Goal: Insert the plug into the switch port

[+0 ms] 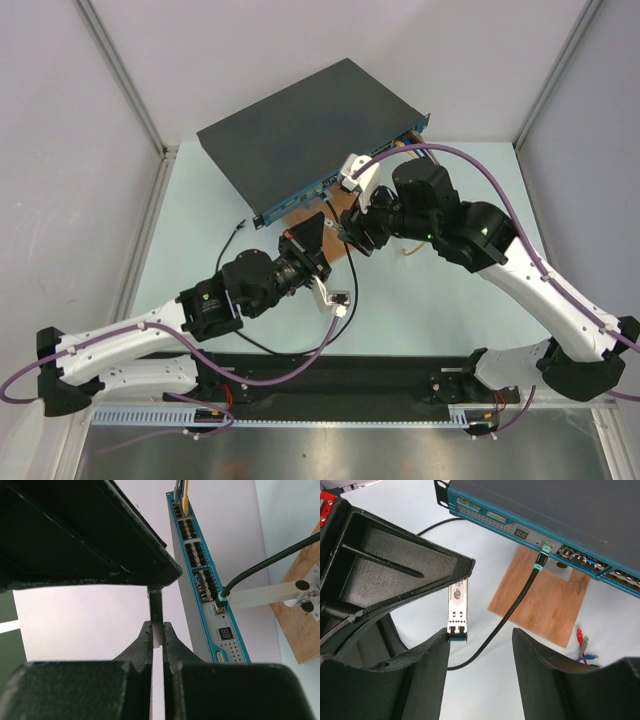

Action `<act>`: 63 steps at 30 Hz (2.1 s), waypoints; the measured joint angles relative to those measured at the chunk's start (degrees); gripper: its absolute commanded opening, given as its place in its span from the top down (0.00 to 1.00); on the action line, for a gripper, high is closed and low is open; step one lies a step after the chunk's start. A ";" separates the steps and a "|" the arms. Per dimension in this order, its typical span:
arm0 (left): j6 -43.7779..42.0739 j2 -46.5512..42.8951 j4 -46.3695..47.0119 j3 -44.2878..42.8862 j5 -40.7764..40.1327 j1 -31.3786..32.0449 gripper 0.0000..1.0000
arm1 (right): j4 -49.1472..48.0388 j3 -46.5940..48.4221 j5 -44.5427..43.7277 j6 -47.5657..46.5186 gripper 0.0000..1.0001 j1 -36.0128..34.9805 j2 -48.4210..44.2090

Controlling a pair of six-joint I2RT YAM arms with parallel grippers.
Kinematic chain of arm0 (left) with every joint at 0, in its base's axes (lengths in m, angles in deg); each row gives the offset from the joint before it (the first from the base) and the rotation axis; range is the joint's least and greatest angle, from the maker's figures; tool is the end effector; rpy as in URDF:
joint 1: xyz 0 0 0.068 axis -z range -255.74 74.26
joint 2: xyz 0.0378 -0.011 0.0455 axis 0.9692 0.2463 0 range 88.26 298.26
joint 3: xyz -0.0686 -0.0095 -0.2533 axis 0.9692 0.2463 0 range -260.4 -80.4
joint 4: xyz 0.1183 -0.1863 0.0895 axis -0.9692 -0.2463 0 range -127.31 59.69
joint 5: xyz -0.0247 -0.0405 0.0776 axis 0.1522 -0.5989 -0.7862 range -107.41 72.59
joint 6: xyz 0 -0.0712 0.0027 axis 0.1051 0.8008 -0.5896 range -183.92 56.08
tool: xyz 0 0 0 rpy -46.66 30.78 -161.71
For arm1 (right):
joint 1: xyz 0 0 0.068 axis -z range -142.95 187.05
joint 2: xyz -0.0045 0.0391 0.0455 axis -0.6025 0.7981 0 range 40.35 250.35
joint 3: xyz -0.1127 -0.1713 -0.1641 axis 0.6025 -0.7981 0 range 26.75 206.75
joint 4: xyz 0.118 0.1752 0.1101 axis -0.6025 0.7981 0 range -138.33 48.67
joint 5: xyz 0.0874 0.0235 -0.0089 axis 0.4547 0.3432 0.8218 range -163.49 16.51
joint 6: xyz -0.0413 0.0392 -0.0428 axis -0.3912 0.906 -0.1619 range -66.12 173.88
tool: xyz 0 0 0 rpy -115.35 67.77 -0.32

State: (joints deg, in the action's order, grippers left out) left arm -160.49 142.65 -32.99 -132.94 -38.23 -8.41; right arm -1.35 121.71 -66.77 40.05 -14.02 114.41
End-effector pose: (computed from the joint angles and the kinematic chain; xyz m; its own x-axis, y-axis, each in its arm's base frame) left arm 0.1050 -0.1974 0.3622 0.7245 0.6744 0.1420 -0.0527 -0.1512 0.9871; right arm 0.1539 0.2012 0.4337 -0.0678 -0.4617 -0.8844 -0.8804 0.4448 -0.1647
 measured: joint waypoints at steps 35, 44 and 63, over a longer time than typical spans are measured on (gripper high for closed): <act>21.14 0.07 -10.91 -10.03 0.79 -2.40 0.13 | -1.55 -4.70 5.40 -0.63 1.00 15.08 -3.45; 75.49 -2.23 -22.21 -29.03 23.08 -36.22 0.07 | -2.99 -11.08 8.20 -1.01 1.00 22.97 -7.69; 148.23 -3.10 4.00 6.10 67.93 -79.45 0.03 | -9.55 -13.03 10.91 -3.02 1.00 23.71 0.68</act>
State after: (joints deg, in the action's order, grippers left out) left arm -12.26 139.55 -28.99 -126.84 29.70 -87.86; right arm -10.90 108.68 -55.86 37.04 9.69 115.09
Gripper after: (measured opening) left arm 0.981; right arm 0.099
